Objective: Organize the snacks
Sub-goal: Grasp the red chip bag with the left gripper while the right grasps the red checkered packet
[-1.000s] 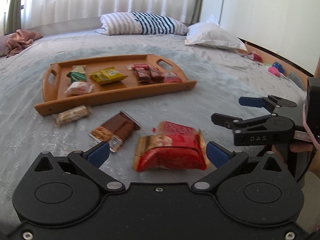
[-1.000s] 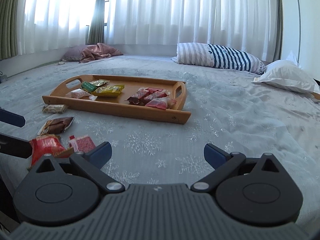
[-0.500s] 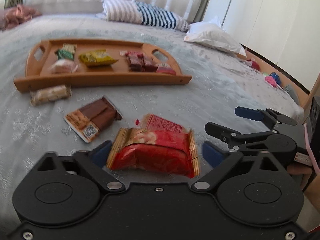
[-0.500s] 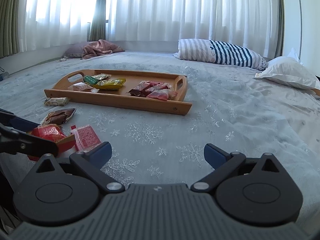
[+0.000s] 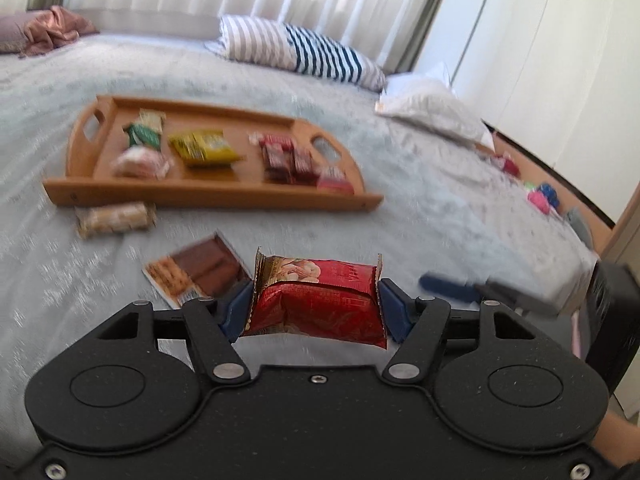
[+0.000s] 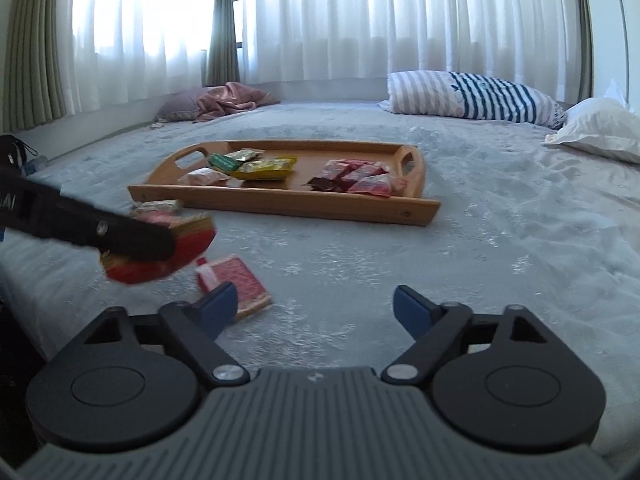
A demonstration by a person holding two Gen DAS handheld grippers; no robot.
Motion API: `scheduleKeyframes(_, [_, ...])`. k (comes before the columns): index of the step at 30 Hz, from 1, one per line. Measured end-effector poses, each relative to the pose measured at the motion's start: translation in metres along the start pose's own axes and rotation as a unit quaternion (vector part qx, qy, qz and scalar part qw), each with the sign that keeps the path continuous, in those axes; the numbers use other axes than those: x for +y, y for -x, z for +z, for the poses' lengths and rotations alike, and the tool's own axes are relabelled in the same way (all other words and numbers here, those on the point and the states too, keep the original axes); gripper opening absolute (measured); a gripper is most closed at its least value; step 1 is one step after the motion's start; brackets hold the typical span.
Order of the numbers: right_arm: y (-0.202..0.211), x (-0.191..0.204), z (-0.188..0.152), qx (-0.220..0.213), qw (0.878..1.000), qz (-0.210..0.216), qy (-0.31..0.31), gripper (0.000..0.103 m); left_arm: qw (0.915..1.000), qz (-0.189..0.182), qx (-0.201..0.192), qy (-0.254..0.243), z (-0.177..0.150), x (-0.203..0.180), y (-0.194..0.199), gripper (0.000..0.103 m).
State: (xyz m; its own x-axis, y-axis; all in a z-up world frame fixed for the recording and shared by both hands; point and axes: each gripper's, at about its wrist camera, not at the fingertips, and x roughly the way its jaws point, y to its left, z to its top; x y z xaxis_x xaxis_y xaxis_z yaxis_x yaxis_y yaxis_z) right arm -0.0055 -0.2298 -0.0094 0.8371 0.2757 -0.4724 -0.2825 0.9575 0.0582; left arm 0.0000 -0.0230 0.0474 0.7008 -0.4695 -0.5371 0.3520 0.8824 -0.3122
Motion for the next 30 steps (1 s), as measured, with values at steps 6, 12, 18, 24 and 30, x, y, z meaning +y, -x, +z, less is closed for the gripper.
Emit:
scheduleKeyframes(6, [-0.01,0.029,-0.003,-0.003,0.999,0.014,0.049,0.077,0.9993,0.026,-0.025,-0.001,0.013,0.005,0.005,0.064])
scheduleKeyframes(12, [-0.022,0.051,-0.001,-0.011,0.996,0.005,0.093,0.071,0.9978,0.05,-0.044,0.01,0.022,0.015,0.005,0.064])
scheduleKeyframes(18, [-0.03,0.054,0.007,0.004,0.997,-0.018,0.073,0.04,0.9962,0.071,-0.051,0.006,0.028,0.023,0.004,0.065])
scheduleKeyframes(24, [-0.029,0.048,0.015,0.01,0.997,-0.05,0.049,0.036,0.9947,0.087,-0.055,0.009,0.032,0.032,0.0,0.065])
scheduleKeyframes(30, [-0.029,0.029,0.034,-0.005,0.998,-0.069,0.004,0.036,0.9929,0.097,-0.069,0.002,0.045,0.039,-0.006,0.065])
